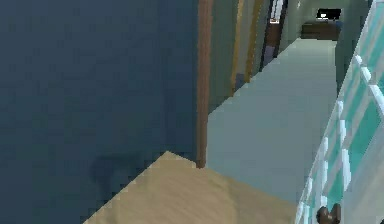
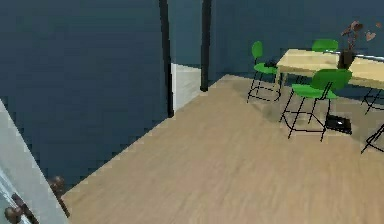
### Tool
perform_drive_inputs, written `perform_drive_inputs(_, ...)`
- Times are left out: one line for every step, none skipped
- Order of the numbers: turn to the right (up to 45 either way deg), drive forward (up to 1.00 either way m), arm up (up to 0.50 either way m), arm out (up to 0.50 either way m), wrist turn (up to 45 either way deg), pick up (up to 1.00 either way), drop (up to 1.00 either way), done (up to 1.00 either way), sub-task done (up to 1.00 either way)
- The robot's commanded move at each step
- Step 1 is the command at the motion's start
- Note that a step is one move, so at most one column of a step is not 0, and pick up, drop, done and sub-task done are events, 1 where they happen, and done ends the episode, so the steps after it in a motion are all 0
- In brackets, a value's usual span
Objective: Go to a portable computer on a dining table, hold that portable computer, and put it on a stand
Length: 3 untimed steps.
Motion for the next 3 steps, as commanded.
perform_drive_inputs(0.0, 0.45, 0.0, 0.0, 0.0, 0.0, 0.0, 0.0, 0.0)
perform_drive_inputs(24.0, 0.0, 0.0, 0.0, 0.0, 0.0, 0.0, 0.0, 0.0)
perform_drive_inputs(0.0, 1.0, 0.0, 0.0, 0.0, 0.0, 0.0, 0.0, 0.0)
